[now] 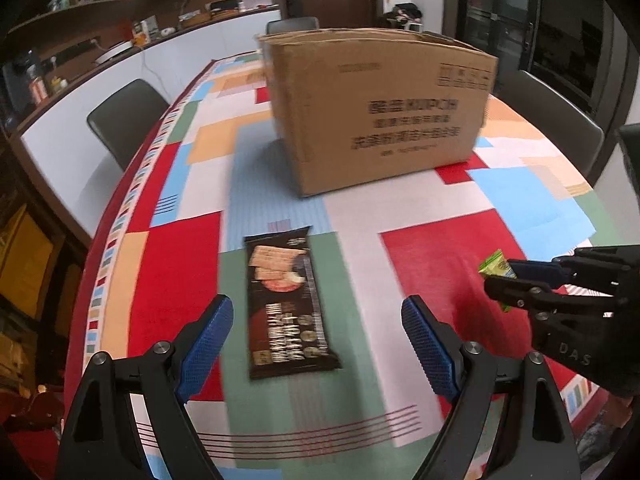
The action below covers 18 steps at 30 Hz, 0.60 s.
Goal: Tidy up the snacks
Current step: 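Close the right tool on the green candy while the left tool grasps the dark cracker bag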
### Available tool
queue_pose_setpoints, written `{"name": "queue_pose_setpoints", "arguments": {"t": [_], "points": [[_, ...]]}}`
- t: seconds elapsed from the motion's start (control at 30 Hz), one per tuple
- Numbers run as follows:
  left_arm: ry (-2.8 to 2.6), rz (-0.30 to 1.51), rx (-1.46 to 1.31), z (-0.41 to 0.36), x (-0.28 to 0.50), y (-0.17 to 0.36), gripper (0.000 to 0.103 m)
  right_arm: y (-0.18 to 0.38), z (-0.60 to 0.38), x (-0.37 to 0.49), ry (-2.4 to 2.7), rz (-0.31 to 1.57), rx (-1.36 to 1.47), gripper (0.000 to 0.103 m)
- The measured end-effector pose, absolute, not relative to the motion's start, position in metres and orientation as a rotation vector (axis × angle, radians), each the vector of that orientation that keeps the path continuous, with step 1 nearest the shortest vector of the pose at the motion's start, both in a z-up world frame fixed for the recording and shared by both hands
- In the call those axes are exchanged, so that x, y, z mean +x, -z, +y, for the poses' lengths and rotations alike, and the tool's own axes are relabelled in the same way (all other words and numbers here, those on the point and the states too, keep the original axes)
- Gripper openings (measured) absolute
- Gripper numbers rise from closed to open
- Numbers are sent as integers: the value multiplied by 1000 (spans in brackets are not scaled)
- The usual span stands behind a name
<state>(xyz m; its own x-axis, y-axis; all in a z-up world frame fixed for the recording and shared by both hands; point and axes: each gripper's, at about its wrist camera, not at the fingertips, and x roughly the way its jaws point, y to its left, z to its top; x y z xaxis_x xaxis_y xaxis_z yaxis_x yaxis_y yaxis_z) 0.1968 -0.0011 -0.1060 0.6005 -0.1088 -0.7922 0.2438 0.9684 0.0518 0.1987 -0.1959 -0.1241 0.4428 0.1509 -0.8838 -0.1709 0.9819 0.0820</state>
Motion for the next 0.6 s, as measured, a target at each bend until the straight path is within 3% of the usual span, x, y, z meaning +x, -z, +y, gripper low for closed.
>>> {"name": "queue_pose_setpoints", "arguments": {"t": [0.3,0.6], "points": [[193,924,110,25,217,123,84,120,-159,223,-272,1068,-64,22],[198,997,124,22,237,151,70,127,-143,233,-295,1071,-55,22]]}}
